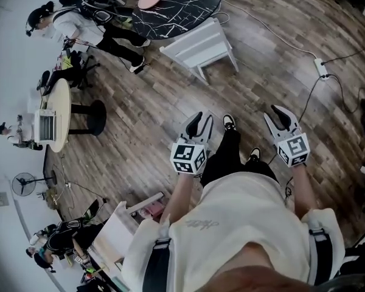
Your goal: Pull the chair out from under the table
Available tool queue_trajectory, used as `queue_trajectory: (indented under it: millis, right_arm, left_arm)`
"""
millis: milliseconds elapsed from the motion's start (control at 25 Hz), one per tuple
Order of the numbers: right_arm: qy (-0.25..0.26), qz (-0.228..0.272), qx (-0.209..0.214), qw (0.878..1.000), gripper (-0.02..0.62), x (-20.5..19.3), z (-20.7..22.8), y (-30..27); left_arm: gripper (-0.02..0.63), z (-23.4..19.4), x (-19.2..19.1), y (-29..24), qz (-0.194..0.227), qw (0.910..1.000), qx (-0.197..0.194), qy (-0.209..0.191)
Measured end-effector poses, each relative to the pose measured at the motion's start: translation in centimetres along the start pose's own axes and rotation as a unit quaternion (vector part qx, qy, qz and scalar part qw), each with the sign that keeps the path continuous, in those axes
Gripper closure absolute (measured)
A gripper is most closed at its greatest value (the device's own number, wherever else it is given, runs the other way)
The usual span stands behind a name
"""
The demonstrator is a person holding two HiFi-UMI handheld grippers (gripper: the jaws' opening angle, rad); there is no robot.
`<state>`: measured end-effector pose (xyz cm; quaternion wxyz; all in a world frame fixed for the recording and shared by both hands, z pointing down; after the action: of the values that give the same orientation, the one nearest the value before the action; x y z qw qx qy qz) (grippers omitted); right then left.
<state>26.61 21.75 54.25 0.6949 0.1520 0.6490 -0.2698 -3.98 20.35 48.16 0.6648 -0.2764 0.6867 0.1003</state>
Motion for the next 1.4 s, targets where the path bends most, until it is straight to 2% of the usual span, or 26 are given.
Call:
queue_trajectory:
  millis: [160, 480, 640, 920, 1160, 1400]
  right_arm:
    - [-0.007, -0.001, -0.028, 1.0, 0.457, -0.2, 1.2, -0.7]
    - [-0.009, -0.026, -0.044, 0.999, 0.46, 1.3, 3.8, -4.9]
    - [0.002, -0.031, -0.037, 0.999, 0.46, 3.6, 5.3, -9.3]
    - [0.022, -0.032, -0.02, 0.999, 0.46, 7.0, 7.1, -18.2]
    - [0.026, -0.036, -0.01, 0.999, 0.46, 8.5, 7.2, -25.5]
    - [0.023, -0.023, -0.004, 0.999, 0.46, 8.5, 7.8, -29.3]
  left_arm:
    - [0.463, -0.7, 0.0, -3.1, 0.004, 0.9995, -0.031, -0.003]
    - [0.463, -4.7, 0.9, -9.0, 0.014, 0.999, -0.041, 0.013]
    - [0.463, -7.8, 1.0, -11.0, 0.021, 0.998, -0.044, 0.041]
    - [0.463, -14.4, 1.5, -15.9, 0.021, 0.9975, -0.037, 0.057]
    - [0.463, -20.0, 3.1, -19.2, 0.028, 0.9979, -0.041, 0.042]
    - [0.463, -23.3, 3.4, -20.2, 0.026, 0.9983, -0.029, 0.043]
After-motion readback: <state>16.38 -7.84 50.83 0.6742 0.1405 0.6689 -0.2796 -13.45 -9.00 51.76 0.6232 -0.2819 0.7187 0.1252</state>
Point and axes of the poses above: the fingertips, and each gripper's own axes: y backward along the fingers, z to its right, x out of its top, the point moved 9 cm from there along y, backward along the fingers, and after that the axes turned 6 degrees about z, right-handed, at the moved point
